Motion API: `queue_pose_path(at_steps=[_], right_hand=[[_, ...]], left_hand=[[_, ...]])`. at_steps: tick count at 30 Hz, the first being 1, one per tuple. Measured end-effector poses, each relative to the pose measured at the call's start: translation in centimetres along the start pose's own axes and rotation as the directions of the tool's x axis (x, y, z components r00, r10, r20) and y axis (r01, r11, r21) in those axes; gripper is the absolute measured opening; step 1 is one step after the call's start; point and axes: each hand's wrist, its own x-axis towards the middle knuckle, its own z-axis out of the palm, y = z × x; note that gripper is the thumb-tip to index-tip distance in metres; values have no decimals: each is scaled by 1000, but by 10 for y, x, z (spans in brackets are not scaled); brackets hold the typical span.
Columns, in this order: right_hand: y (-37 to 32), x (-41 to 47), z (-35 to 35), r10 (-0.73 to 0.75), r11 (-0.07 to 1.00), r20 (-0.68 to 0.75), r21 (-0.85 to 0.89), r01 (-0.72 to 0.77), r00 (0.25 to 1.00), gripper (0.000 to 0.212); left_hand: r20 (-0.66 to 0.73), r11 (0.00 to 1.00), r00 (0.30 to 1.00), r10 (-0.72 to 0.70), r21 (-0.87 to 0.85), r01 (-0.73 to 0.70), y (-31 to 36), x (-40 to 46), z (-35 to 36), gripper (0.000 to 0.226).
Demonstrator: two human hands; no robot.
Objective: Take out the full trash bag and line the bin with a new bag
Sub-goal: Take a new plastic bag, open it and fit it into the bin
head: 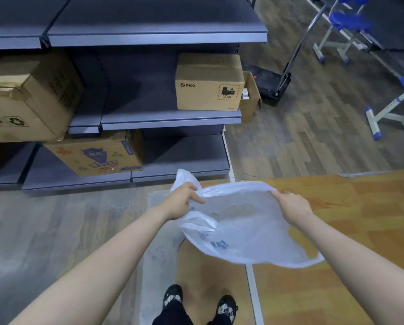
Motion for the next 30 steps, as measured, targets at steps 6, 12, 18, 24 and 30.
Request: queue_pose_path(at_steps=[6, 12, 18, 24, 30], right_hand=[[-14, 0, 15, 134, 934, -37, 339, -114, 990, 60], [-24, 13, -8, -11, 891, 127, 452, -48, 992, 64], [8, 18, -7, -12, 831, 39, 557, -12, 999, 65], [-16, 15, -3, 61, 589, 5, 807, -40, 998, 64], [-47, 9, -11, 3, 586, -128, 804, 102, 992, 74]], left_hand=[[-119, 937, 968, -219, 250, 243, -12, -10, 4, 43], [-182, 819, 884, -431, 333, 467, -24, -12, 8, 57], [-234, 756, 797, -557, 253, 603, -56, -23, -11, 57], [-176, 804, 840, -514, 242, 543, -54, -23, -4, 56], [-112, 902, 896, -429, -98, 420, -30, -11, 7, 94]])
